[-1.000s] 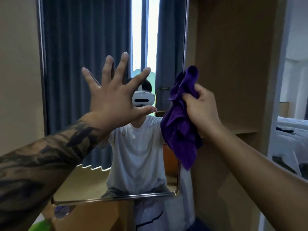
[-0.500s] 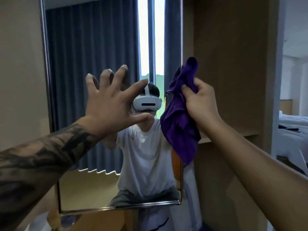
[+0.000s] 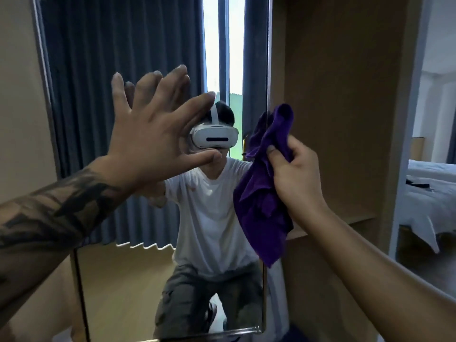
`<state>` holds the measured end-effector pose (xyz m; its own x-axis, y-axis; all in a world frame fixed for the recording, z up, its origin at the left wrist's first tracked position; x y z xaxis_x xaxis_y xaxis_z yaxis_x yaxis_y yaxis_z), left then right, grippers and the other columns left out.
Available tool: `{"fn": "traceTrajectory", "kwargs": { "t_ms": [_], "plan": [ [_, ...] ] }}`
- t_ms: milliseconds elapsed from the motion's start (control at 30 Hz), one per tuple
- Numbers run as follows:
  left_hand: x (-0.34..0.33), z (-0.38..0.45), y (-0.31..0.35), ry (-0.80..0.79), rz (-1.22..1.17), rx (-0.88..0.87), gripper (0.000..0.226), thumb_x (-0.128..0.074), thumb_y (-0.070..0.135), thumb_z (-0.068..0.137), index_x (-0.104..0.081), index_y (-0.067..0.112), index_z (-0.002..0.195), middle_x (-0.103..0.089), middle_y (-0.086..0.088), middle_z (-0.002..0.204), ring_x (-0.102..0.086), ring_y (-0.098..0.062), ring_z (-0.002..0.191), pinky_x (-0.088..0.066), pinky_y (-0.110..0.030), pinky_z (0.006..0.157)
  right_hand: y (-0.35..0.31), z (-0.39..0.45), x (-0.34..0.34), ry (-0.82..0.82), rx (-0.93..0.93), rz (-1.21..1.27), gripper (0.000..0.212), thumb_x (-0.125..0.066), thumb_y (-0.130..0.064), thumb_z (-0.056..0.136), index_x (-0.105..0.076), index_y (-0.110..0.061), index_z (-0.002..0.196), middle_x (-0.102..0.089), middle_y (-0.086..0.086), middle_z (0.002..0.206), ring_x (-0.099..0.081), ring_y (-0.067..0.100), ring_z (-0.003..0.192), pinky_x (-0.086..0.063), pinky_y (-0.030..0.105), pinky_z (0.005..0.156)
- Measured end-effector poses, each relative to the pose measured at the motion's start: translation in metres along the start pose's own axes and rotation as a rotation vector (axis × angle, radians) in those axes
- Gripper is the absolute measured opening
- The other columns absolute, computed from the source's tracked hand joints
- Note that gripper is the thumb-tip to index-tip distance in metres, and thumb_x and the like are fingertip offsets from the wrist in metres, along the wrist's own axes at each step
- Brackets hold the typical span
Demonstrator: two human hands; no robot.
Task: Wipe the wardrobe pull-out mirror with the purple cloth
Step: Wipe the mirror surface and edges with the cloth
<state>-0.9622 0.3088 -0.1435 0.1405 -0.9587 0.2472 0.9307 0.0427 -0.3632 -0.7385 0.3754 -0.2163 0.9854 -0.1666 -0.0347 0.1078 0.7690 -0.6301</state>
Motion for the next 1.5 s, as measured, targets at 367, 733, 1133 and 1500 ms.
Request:
{"fn": "traceTrajectory", "kwargs": {
  "t_ms": [367, 733, 1133, 1500],
  "plan": [
    [0.021, 0.095, -0.01, -0.119, -0.003, -0.067, 0.1, -0.047, 0.092, 0.076, -0.028, 0.046, 0.163, -0.011, -0.006, 0.177, -0.014, -0.04, 0.159, -0.005, -0.085, 0.113, -0.038, 0.048, -0.002, 0.004, -0.234, 0.046, 0.019, -0.056, -0.021, 0.103, -0.07, -0.026, 0.092, -0.071, 0.004, 0.079, -0.068, 0.017, 0.07, -0.051, 0.027, 0.061],
    [0.003, 0.087, -0.028, -0.226, -0.09, 0.056, 0.097, -0.057, 0.086, 0.082, -0.026, 0.044, 0.164, -0.011, -0.004, 0.177, -0.01, -0.039, 0.162, 0.0, -0.087, 0.111, -0.028, 0.008, -0.015, -0.022, -0.888, 0.029, 0.027, -0.054, -0.018, 0.105, -0.07, -0.033, 0.089, -0.071, 0.018, 0.083, -0.063, 0.031, 0.065, -0.049, 0.041, 0.058],
    [0.003, 0.089, -0.02, -0.302, -0.189, 0.186, 0.097, -0.062, 0.081, 0.083, -0.027, 0.042, 0.164, -0.001, -0.003, 0.177, 0.005, -0.036, 0.162, -0.002, -0.086, 0.112, -0.014, -0.022, -0.012, -0.153, -1.185, 0.047, 0.045, -0.05, 0.012, 0.091, -0.072, -0.023, 0.109, -0.078, 0.012, 0.092, -0.075, 0.036, 0.091, -0.061, 0.054, 0.086],
    [-0.002, 0.081, -0.017, -0.303, -0.233, 0.191, 0.094, -0.058, 0.079, 0.088, -0.021, 0.041, 0.166, 0.009, -0.001, 0.177, 0.011, -0.035, 0.161, -0.002, -0.086, 0.113, -0.012, -0.021, -0.012, -0.168, -1.2, 0.121, 0.045, -0.051, 0.012, 0.088, -0.076, -0.02, 0.108, -0.076, 0.022, 0.097, -0.073, 0.035, 0.087, -0.058, 0.047, 0.077]
  ]
}}
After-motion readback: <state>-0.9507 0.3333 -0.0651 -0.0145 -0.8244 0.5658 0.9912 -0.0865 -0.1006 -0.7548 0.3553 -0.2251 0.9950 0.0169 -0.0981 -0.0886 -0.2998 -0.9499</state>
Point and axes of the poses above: each hand's wrist, its own z-axis towards the middle knuckle, its own x-axis out of the back of the hand, y = z × x, the point moved 10 cm from there along z, towards the middle knuckle
